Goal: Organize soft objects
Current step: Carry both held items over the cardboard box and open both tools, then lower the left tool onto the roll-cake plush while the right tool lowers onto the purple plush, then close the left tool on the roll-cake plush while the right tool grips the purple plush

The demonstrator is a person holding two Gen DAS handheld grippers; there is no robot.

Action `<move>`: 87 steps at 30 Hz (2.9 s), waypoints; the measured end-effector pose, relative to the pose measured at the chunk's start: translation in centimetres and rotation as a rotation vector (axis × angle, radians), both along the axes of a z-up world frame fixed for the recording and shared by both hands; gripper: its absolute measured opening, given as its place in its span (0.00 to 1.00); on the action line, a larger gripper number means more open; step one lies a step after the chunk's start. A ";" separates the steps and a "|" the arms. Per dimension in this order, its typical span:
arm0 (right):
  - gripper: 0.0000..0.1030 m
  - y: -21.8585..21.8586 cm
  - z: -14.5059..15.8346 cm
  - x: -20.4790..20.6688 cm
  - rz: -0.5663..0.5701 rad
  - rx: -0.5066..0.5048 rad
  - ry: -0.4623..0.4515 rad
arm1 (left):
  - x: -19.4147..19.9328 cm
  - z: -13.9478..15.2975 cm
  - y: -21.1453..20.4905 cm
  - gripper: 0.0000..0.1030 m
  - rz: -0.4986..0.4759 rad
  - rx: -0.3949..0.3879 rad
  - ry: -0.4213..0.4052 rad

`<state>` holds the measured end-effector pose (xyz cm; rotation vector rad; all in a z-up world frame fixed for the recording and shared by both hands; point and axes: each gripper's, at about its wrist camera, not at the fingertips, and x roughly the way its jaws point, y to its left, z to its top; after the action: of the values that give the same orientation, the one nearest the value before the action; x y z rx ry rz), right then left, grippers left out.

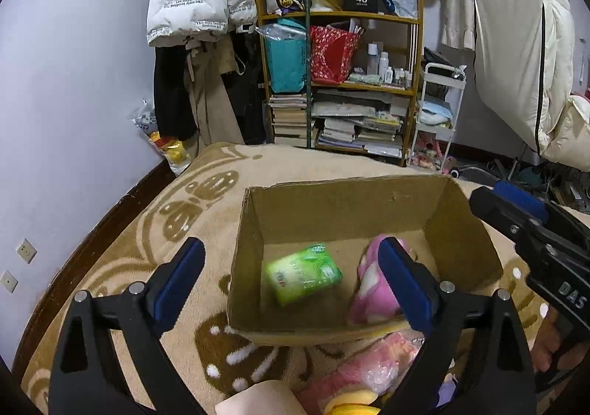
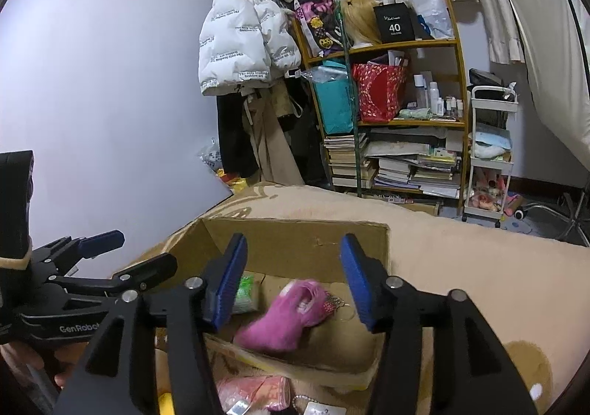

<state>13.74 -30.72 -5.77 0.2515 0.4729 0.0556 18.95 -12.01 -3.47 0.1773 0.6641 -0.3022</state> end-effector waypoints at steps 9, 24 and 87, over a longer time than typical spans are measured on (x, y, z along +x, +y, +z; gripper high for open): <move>0.87 0.3 0.9 -2.2 -0.021 0.006 0.066 | -1.2 0.2 1.1 0.98 0.011 0.044 0.039; 1.00 2.4 0.4 -6.5 -0.006 0.005 0.161 | -4.4 0.3 4.9 0.99 0.067 0.113 0.144; 0.51 5.5 -11.6 -6.3 0.098 0.085 0.481 | -3.2 -11.2 7.4 0.54 0.143 0.052 0.579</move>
<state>7.49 -25.22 -17.35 0.3268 0.9629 0.1119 15.80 -4.57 -14.72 0.0888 1.2529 -0.1971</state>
